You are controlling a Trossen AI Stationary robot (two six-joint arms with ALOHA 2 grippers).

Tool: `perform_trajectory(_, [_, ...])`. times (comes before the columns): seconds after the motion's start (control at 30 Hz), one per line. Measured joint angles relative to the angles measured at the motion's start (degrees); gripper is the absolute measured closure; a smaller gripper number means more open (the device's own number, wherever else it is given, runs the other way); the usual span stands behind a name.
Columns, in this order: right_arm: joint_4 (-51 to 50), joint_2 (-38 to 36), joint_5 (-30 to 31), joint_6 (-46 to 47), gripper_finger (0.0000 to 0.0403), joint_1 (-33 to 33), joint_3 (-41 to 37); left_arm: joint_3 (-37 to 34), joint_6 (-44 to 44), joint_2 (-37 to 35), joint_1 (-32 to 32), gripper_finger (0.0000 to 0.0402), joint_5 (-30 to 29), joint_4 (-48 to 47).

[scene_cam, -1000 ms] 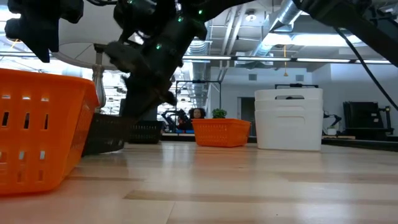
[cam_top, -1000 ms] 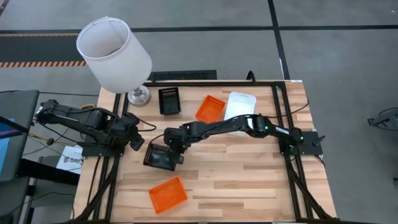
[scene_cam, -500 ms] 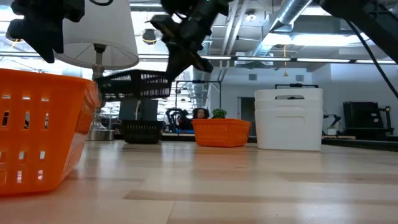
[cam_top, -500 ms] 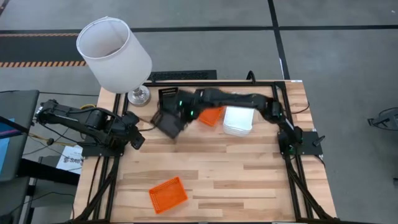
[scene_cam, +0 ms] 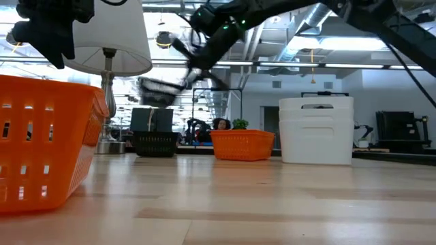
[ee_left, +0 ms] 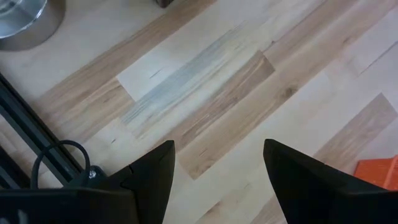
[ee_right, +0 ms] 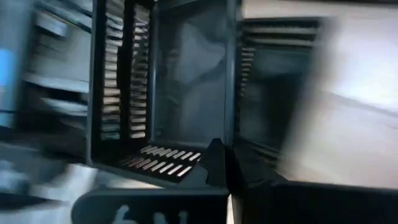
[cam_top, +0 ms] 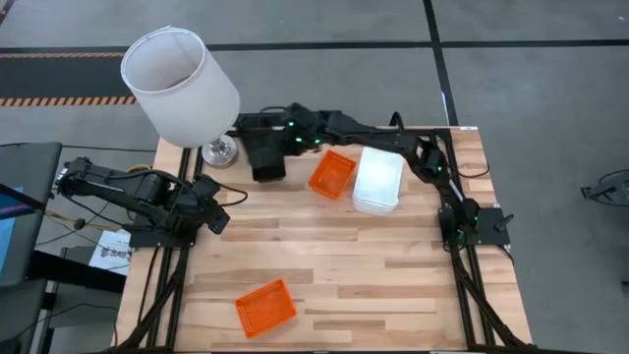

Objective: Stack baskets by color
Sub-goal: Stack the black basket on top of the stacked black bin

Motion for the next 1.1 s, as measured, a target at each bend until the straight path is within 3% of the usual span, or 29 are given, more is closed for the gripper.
perform_trajectory(0.1, [1.8, 0.7, 0.7, 4.3, 0.0402, 0.7, -0.4, 0.0, 0.0, -0.1, 0.0, 0.0168, 0.0, -0.2])
perform_trajectory(0.2, [4.9, 2.5, 6.6, 8.3, 0.0402, 1.3, -0.2, 0.0, 0.0, 0.0, 0.0, 0.0168, 0.0, -0.2])
perform_trajectory(0.33, [4.1, 2.5, 7.6, 10.4, 0.0402, 1.3, -0.2, 0.0, -0.1, 0.0, 0.0, 0.0168, 0.0, -0.2])
perform_trajectory(1.1, [-1.1, 2.5, 15.5, 8.3, 0.0399, 2.8, -0.2, 0.0, 0.2, 0.0, 0.0, 0.0168, 0.0, -0.2])
